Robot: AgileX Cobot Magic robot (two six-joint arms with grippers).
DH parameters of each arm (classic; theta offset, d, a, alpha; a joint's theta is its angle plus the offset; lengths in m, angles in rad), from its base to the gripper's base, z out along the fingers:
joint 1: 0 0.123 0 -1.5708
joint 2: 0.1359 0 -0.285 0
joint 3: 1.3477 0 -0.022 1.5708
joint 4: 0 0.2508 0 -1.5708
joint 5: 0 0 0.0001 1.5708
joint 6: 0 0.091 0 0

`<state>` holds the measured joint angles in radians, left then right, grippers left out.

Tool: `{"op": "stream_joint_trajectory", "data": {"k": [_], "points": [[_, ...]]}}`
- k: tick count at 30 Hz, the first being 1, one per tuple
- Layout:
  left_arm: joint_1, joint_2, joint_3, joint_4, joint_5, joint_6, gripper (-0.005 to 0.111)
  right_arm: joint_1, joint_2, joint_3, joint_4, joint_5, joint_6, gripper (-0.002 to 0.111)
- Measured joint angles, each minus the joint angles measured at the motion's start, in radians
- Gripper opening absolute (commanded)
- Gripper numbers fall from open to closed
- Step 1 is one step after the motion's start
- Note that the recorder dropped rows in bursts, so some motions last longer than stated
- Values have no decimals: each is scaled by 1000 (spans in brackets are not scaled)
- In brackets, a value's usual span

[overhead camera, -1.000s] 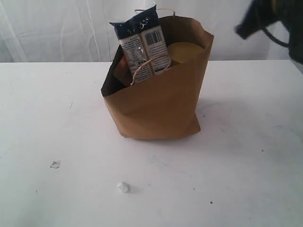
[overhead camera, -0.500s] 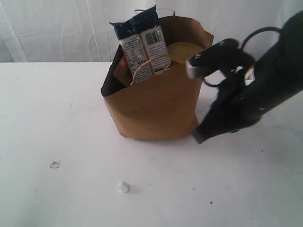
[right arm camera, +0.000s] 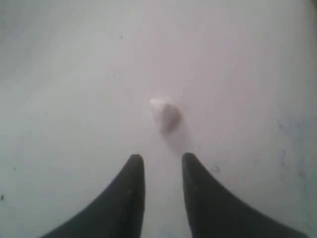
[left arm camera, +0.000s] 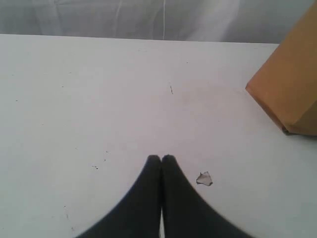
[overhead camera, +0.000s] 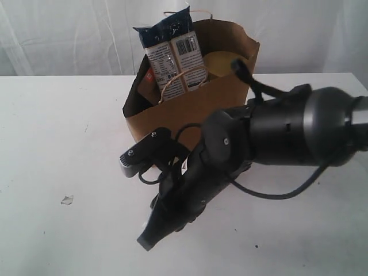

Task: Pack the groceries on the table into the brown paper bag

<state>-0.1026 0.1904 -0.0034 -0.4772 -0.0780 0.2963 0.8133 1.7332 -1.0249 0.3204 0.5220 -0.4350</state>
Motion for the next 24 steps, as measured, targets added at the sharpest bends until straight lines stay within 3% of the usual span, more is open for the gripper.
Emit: {"op": "stream_joint_trajectory", "data": {"k": [6,18,21,24], "points": [[0,0,0,0,0,0,0,27,102,-12,94,-109,0,34],[0,0,0,0,0,0,0,42,233,-102,123,-140,7,33],[0,0,0,0,0,0,0,42,241,-104,123,-138,9,26],[0,0,0,0,0,0,0,42,241,-109,120,-121,9,11]]}}
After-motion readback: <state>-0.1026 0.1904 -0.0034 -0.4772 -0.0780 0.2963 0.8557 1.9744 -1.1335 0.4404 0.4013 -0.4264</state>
